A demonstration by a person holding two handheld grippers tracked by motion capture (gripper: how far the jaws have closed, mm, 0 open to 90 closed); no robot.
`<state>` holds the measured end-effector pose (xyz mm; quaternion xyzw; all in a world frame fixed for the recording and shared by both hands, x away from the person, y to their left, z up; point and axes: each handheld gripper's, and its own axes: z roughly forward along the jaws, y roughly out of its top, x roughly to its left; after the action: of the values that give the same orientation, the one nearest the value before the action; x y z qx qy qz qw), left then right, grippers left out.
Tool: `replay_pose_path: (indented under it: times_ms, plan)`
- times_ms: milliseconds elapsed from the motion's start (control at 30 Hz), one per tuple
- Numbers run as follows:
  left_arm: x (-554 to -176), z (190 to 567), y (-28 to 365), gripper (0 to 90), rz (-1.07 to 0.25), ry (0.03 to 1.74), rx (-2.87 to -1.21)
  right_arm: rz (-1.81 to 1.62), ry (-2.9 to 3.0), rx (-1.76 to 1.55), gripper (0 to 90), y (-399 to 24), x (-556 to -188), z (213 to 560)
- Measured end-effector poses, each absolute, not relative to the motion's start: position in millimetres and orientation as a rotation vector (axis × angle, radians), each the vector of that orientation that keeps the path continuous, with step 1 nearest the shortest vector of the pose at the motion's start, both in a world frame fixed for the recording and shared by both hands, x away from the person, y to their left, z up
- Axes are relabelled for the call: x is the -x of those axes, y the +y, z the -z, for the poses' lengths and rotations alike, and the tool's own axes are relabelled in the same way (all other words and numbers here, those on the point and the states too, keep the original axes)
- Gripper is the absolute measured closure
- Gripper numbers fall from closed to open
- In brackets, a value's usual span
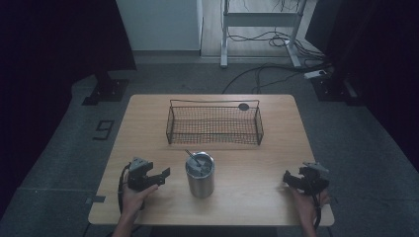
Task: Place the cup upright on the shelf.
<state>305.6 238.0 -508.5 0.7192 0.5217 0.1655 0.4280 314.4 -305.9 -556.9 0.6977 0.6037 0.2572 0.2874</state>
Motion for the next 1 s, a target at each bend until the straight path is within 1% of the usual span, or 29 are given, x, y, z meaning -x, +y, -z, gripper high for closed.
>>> replay_pose_path:
  times_ms: [233, 500, 1000]
  plan:
    - [-299.0, 500.3, 235.9, 18.8, -0.428, 1.278, -1.795, -0.692, 1.621, -1.857, 0.0, -306.5, -313.2, 557.0]
    - [-292.8, 489.0, 234.8, 16.9, -0.391, 1.217, -1.781, -0.691, 1.618, -1.859, 0.0, -306.5, -312.8, 557.0]
    - [-284.6, 478.6, 213.3, 14.9, -0.35, 1.131, -1.815, -0.688, 1.616, -1.859, 0.0, -306.9, -312.2, 557.0]
